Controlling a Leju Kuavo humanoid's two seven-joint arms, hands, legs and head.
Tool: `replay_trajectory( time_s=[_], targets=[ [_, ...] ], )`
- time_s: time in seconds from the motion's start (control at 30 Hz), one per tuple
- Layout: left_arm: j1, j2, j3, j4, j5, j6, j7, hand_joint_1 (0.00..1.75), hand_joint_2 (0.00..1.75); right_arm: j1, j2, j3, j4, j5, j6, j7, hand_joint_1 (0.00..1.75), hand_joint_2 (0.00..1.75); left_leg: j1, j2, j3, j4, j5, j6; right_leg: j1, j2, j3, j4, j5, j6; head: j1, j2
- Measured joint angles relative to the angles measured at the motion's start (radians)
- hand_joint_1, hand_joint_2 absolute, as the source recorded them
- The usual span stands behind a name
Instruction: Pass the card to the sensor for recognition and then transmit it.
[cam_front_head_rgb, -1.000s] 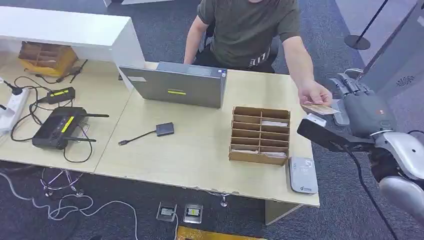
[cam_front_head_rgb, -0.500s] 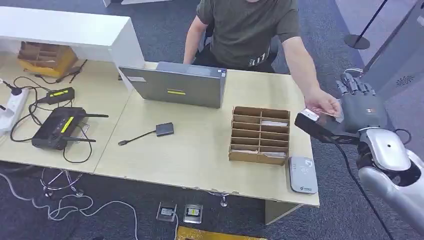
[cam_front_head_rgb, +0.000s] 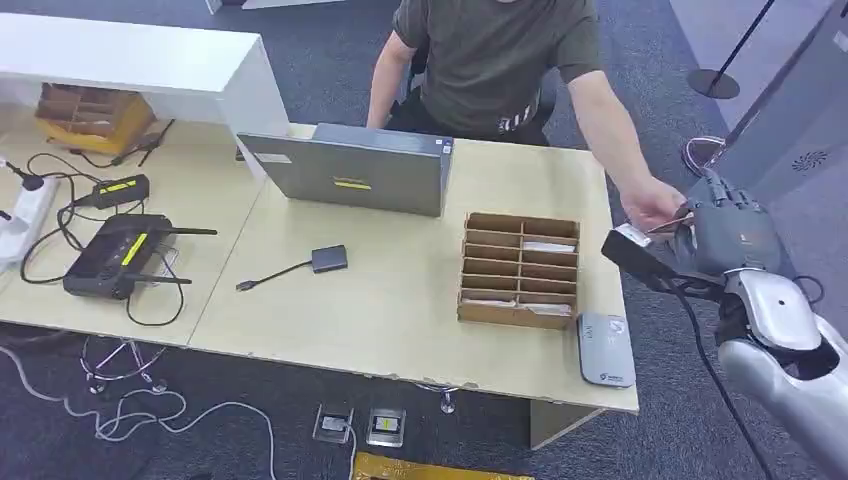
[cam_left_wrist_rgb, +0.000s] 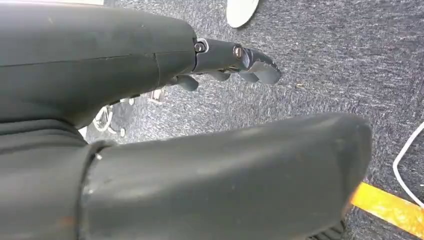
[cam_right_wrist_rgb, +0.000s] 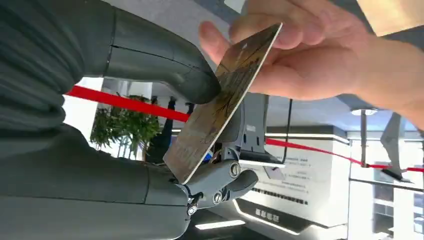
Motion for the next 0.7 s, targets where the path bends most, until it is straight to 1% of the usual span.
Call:
replay_trajectory(
  time_s=[0.4, 0.6, 0.7],
  targets=[
    [0.0, 0.0, -0.001, 0.0, 0.0, 0.0, 0.0, 0.0, 0.0, 0.03, -0.01, -0.052, -0.012, -0.013, 0.008, -0.003, 1.75, 1.75, 0.0, 0.001, 0.0, 0.0, 0.0, 0.0, 0.0, 0.0, 0.0, 0.0, 0.0, 0.0, 0.0, 0.0],
    [0.0, 0.001, -0.002, 0.0, 0.005, -0.001, 0.004, 0.0, 0.0, 0.074, -0.018, -0.066, -0.053, -0.056, 0.042, -0.008, 1.75, 1.75, 0.0, 0.001, 0.0, 0.0, 0.0, 0.0, 0.0, 0.0, 0.0, 0.0, 0.0, 0.0, 0.0, 0.0],
    [0.001, 0.002, -0.002, 0.0, 0.008, 0.001, 0.008, 0.0, 0.0, 0.102, -0.025, -0.066, -0.074, -0.086, 0.045, -0.006, 1.75, 1.75, 0.0, 0.001, 0.0, 0.0, 0.0, 0.0, 0.0, 0.0, 0.0, 0.0, 0.0, 0.0, 0.0, 0.0]
  ],
)
